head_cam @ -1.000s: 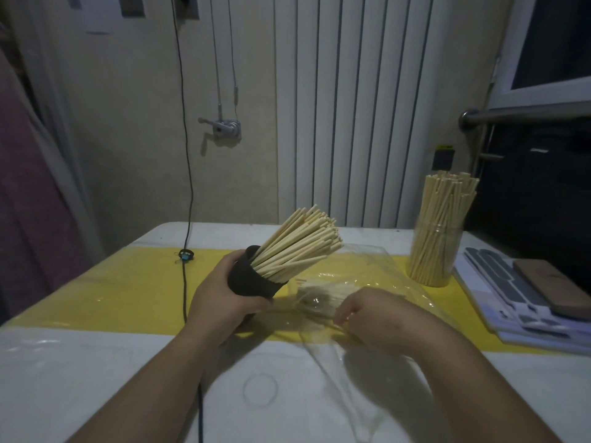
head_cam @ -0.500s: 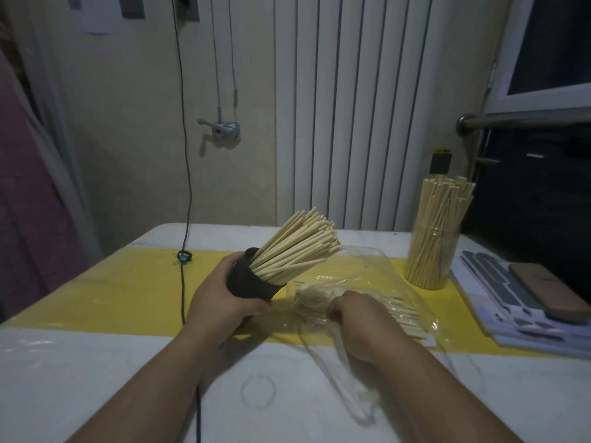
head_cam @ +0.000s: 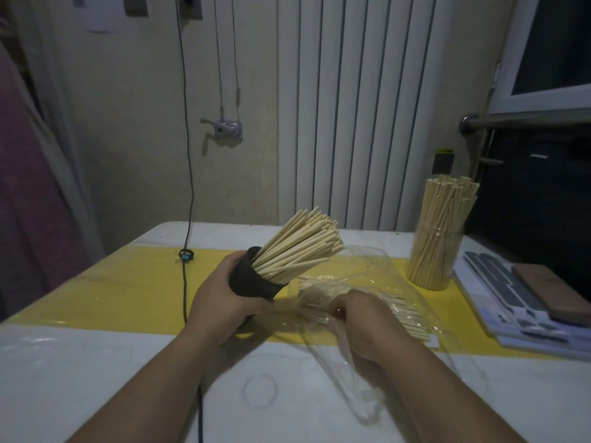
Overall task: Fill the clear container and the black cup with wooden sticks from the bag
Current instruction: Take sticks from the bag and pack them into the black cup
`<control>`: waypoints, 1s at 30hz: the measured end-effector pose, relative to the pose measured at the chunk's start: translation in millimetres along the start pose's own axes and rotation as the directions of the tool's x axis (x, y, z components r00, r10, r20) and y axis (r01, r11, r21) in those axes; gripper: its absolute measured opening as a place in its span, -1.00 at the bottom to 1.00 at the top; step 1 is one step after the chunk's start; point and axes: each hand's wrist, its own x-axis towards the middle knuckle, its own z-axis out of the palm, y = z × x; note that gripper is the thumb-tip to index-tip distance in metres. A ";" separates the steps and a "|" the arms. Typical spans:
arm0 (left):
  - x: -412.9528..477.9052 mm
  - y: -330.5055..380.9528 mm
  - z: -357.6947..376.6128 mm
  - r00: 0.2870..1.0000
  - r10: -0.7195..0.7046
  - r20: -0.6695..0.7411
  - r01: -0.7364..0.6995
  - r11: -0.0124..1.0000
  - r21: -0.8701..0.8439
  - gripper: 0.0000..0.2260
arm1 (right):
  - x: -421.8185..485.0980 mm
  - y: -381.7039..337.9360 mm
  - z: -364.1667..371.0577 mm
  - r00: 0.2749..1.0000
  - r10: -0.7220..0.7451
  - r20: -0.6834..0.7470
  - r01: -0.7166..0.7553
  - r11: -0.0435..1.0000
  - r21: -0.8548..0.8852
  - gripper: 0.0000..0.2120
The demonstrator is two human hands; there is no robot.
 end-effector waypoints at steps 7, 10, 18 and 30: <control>-0.6 0.3 -0.8 1.000 0.001 0.006 -0.002 1.000 0.018 -0.32 | 2.0 0.9 3.6 0.999 0.016 0.034 -0.017 1.000 0.019 -0.77; -0.4 0.9 -0.7 1.000 0.003 0.002 -0.003 1.000 0.017 -0.32 | 2.2 1.6 3.6 0.999 -0.004 0.033 0.003 1.000 0.030 -0.77; -1.1 2.7 -0.6 1.000 0.006 0.005 -0.006 1.000 0.019 -0.32 | 3.1 -0.2 3.8 0.998 0.013 0.063 -0.016 0.999 0.045 -0.76; -3.5 6.1 -0.8 1.000 0.000 0.002 0.000 1.000 0.014 -0.33 | -3.0 -4.9 -4.0 0.997 0.003 0.077 -0.007 0.999 0.053 -0.80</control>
